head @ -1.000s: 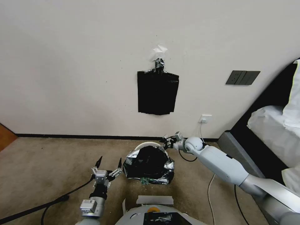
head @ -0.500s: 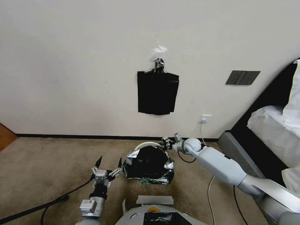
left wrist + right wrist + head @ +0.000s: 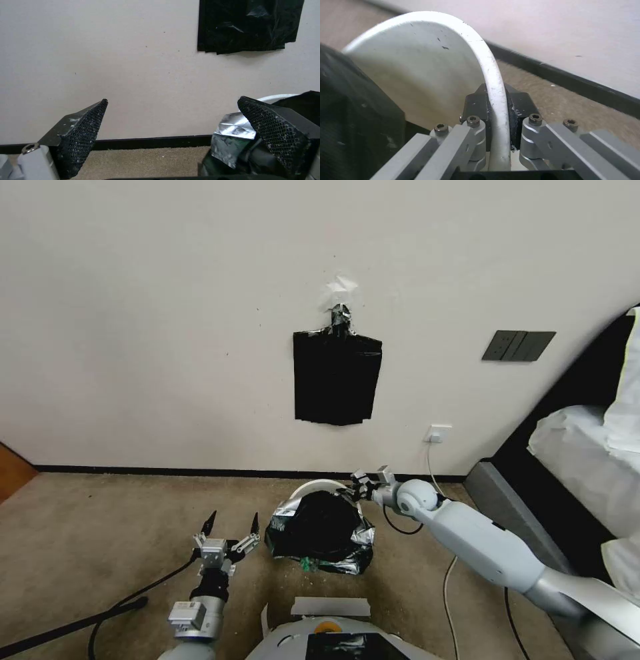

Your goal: Place a trash bag onto the trash bin.

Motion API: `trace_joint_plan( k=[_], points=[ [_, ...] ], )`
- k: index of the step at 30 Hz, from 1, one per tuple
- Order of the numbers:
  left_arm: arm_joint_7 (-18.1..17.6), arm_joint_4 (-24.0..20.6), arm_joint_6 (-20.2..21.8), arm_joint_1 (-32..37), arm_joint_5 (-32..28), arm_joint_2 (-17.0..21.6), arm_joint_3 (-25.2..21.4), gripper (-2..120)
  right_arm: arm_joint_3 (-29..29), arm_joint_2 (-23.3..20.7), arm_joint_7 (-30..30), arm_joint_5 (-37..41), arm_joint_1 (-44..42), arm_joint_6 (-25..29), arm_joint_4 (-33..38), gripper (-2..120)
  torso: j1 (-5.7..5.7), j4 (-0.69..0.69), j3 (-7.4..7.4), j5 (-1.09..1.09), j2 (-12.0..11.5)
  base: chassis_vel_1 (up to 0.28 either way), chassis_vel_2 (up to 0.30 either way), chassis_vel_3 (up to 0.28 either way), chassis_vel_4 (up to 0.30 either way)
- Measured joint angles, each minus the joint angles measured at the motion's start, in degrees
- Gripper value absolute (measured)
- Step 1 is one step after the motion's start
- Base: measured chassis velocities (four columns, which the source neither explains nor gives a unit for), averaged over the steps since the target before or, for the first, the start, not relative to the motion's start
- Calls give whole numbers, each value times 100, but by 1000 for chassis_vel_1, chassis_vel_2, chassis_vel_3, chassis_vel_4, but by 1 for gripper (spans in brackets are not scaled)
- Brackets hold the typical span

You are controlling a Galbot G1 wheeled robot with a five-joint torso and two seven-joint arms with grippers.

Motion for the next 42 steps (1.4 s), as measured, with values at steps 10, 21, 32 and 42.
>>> trace_joint_plan(
  k=[10, 21, 32, 42],
  points=[
    [-11, -67, 96, -145, -161, 189, 14, 100, 733, 584, 2694, 768, -1144, 265, 1314, 7, 0, 0, 0, 0, 0, 0, 0, 0, 0],
    [-23, -93, 207, -243, -334, 364, 13, 100, 1338, 1460, 3754, 199, -2243, 1109, 1774, 7, 0, -1, 0, -1, 0, 0, 0, 0, 0],
    [-26, -131, 260, -235, -419, 418, -81, 100, 1389, 2713, 3675, -569, -3041, 1507, 1425, 7, 0, 1, 0, 0, 0, 0, 0, 0, 0],
    [-25, -154, 262, -158, -394, 342, -75, 100, 1388, 2881, 3679, -629, -3166, 1638, 1216, 7, 0, 0, 0, 0, 0, 0, 0, 0, 0]
  ],
)
